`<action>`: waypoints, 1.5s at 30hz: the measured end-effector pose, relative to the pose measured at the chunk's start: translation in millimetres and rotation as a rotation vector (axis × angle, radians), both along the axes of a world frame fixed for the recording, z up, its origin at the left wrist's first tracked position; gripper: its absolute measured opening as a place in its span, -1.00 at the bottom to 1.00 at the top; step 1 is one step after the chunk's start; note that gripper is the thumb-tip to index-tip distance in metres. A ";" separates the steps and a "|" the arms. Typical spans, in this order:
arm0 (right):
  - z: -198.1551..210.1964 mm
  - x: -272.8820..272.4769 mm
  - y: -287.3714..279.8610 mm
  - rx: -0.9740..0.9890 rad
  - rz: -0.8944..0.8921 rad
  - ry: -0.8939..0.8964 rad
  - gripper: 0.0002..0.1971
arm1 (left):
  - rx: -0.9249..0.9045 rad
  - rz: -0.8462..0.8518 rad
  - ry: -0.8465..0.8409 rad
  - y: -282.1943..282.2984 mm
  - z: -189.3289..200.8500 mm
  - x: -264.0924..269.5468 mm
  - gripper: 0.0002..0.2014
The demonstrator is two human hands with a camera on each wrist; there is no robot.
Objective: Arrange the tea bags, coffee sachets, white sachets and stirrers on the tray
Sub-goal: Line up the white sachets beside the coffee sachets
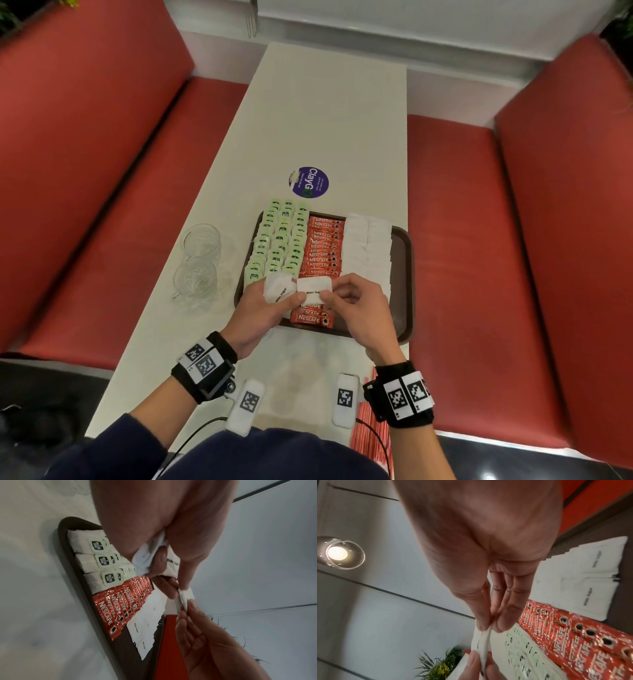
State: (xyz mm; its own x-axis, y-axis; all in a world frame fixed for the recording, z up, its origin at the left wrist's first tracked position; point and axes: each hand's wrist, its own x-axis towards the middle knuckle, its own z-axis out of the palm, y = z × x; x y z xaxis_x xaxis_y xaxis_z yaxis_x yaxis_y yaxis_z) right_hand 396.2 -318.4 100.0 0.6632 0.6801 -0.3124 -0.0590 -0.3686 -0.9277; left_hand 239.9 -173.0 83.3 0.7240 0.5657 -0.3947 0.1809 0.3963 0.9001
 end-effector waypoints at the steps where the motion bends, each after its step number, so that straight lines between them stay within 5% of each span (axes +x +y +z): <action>1: -1.5 -1.4 -1.0 0.011 -0.021 0.010 -0.85 | -0.001 0.010 -0.006 -1.7 -1.7 0.8 -0.63; 11: -10.4 8.3 -17.0 0.035 -0.172 0.121 -0.86 | -0.071 0.094 0.000 -12.5 -10.4 10.3 -0.69; 16: -34.5 40.0 -40.2 -0.061 -0.419 -0.077 -0.86 | -0.224 0.164 0.061 -3.6 -3.5 10.8 -0.72; 28: -110.9 34.3 -34.3 -0.320 -0.298 -0.169 -0.80 | -0.243 0.044 0.049 -3.8 -5.0 1.7 -0.71; 45: -91.1 13.9 -18.6 -0.436 -0.272 -0.489 -0.71 | -0.121 -0.064 0.062 -9.1 4.8 5.2 -0.68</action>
State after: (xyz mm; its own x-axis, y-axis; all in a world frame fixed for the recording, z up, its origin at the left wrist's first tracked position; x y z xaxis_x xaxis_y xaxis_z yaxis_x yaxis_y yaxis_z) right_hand 410.2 -337.0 8.9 0.9254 0.3516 -0.1413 0.1843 -0.7435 -0.6428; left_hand 245.1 -182.1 88.1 0.7289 0.4651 -0.5025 0.2633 0.4871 0.8327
